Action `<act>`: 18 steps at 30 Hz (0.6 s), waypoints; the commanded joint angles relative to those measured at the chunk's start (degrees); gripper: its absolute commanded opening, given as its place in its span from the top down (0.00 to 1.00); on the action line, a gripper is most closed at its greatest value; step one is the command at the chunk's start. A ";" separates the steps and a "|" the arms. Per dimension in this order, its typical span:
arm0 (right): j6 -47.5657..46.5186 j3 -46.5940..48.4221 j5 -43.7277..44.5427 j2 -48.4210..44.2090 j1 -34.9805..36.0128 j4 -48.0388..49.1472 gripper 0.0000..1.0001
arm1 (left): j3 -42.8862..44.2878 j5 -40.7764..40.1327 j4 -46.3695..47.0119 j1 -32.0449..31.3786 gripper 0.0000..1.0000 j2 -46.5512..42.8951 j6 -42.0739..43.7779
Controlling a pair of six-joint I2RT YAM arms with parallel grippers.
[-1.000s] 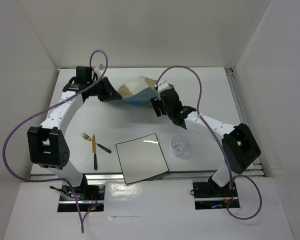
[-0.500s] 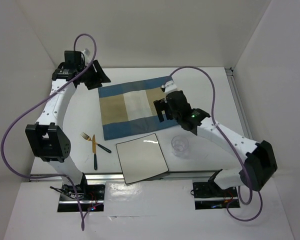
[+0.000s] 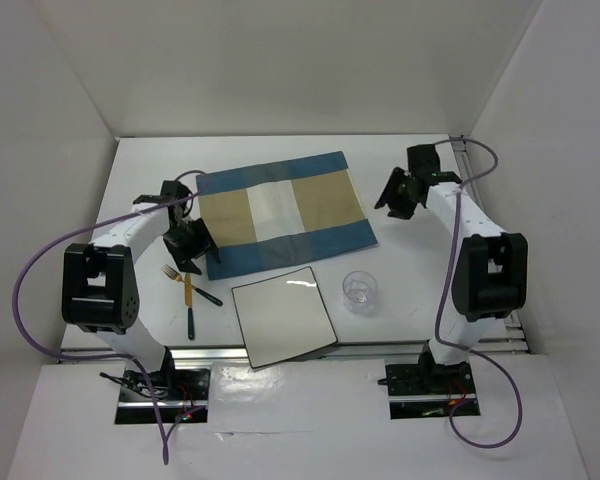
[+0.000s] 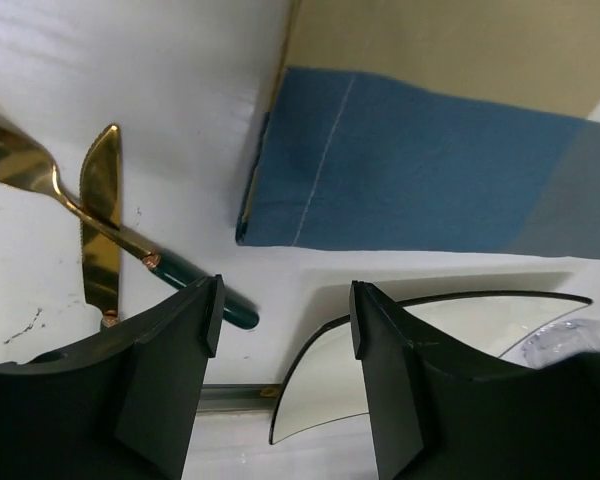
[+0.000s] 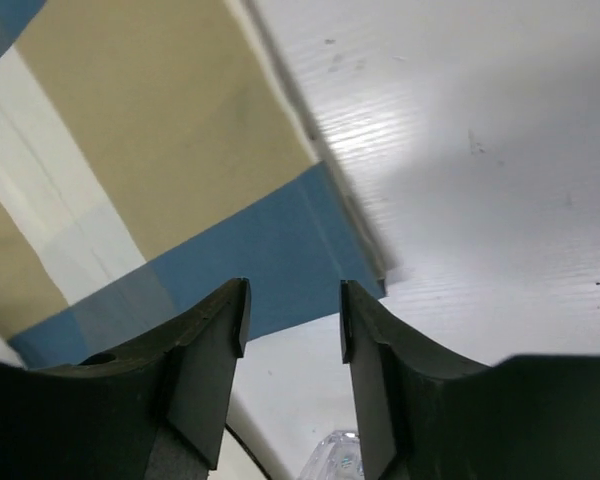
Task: Set the dinner table for one person
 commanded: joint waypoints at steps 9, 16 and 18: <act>2.54 -6.11 -15.50 3.98 -5.22 1.92 0.34 | -7.46 -1.31 4.40 -0.83 0.36 -2.48 -5.45; 2.54 -8.57 -15.50 3.44 -5.75 3.07 0.35 | -6.94 -0.78 9.06 -1.97 0.43 1.04 -6.68; 3.06 -9.71 -16.02 3.44 -6.80 3.77 0.35 | -6.94 -0.25 9.94 -1.97 0.43 1.83 -6.68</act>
